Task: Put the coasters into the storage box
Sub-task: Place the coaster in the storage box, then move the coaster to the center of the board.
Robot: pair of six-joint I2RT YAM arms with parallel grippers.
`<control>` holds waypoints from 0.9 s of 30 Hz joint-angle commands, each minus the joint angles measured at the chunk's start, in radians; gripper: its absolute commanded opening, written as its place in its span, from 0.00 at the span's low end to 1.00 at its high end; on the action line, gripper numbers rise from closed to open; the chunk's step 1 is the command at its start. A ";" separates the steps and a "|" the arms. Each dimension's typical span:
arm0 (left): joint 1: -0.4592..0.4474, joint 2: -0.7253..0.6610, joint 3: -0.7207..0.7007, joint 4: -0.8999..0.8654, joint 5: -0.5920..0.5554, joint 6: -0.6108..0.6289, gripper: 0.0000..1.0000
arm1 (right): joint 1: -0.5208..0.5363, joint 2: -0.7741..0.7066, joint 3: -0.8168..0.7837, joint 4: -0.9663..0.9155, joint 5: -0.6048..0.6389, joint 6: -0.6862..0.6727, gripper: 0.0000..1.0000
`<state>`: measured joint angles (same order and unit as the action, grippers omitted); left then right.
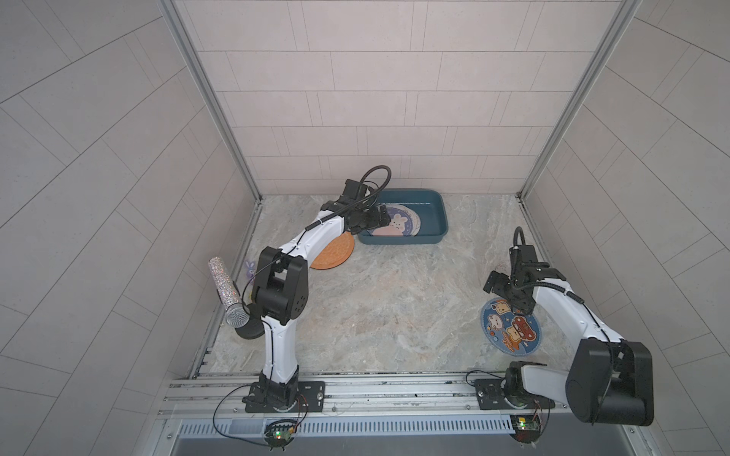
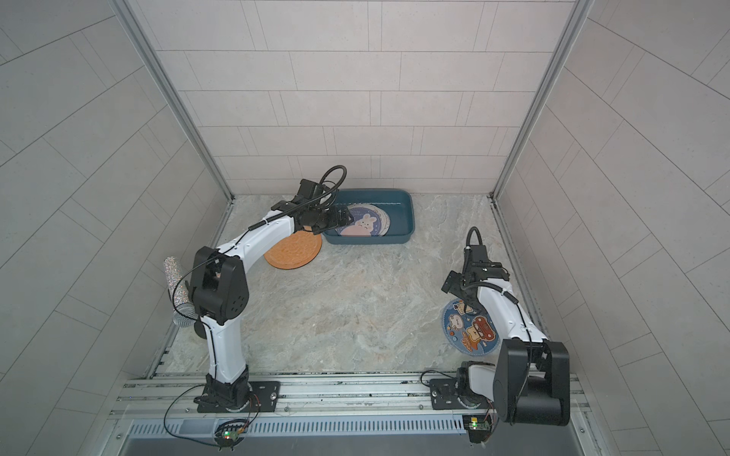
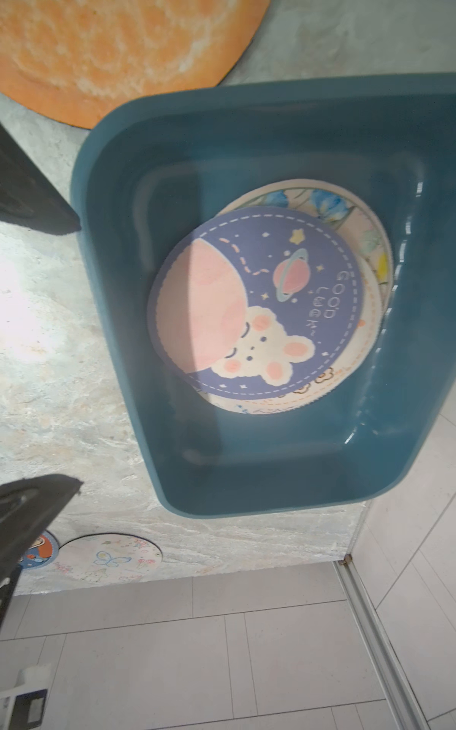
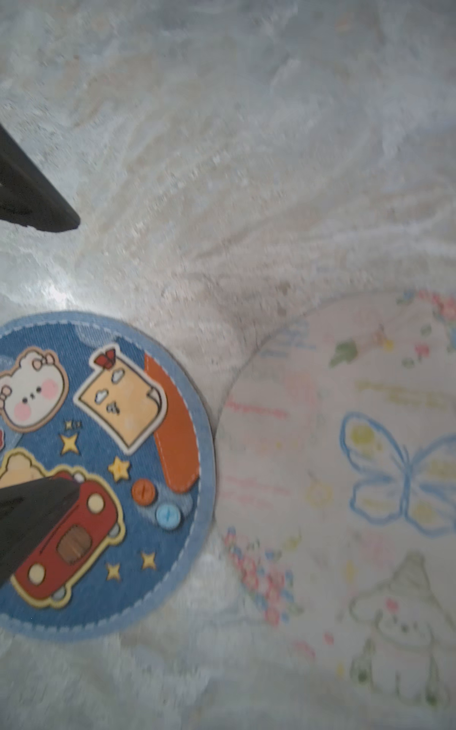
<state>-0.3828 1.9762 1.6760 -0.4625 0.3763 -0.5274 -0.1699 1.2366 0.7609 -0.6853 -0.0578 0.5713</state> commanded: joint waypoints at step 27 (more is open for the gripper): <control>-0.028 -0.148 -0.162 0.003 0.057 -0.018 1.00 | -0.480 0.142 -0.163 0.072 -0.141 -0.050 1.00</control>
<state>-0.4065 1.8477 1.5112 -0.4591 0.4271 -0.5465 -0.6472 1.3411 0.6407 -0.6518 -0.1299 0.5049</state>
